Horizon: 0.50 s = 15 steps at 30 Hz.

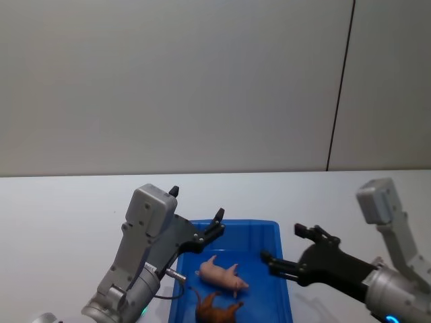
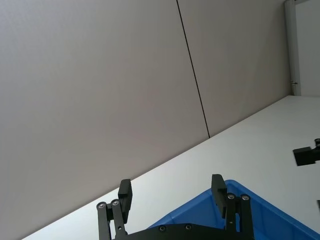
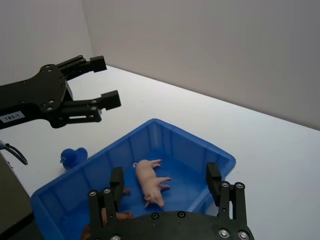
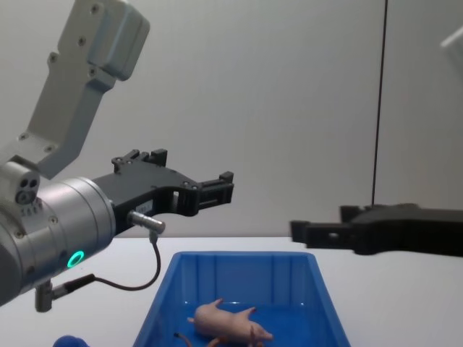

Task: Pick up the two dolls from the table and place them into the box.

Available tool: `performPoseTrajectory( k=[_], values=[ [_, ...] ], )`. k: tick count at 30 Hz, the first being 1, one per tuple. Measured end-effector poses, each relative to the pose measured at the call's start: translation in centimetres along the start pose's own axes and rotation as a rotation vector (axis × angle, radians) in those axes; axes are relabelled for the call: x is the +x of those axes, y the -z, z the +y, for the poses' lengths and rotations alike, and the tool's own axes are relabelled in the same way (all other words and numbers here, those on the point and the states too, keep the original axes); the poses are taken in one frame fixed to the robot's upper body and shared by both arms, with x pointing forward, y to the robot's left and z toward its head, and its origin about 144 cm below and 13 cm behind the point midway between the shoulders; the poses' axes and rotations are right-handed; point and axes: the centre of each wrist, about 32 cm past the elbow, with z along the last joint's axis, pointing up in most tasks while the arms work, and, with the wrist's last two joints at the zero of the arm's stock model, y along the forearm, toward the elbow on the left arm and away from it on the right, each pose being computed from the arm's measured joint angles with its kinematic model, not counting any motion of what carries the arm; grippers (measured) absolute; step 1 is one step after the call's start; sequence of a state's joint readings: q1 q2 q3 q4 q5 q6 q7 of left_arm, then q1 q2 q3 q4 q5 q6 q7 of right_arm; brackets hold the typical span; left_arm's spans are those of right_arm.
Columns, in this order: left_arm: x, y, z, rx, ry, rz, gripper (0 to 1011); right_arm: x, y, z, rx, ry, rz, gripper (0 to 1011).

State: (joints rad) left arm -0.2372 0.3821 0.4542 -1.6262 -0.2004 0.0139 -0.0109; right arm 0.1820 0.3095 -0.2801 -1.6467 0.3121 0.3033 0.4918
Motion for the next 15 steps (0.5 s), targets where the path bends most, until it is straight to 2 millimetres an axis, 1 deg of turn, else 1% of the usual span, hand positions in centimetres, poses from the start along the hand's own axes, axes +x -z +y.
performPoseTrajectory(
  k=[10,15],
  values=[
    [0.0,0.0,0.0,0.000,0.000,0.000,1002,1.2,1.0,-3.0,0.016,0.046,-0.006,1001],
    [0.0,0.0,0.1,0.001,0.000,-0.001,1002,1.5,1.3,-3.9,0.022,0.062,-0.009,1001]
  ],
)
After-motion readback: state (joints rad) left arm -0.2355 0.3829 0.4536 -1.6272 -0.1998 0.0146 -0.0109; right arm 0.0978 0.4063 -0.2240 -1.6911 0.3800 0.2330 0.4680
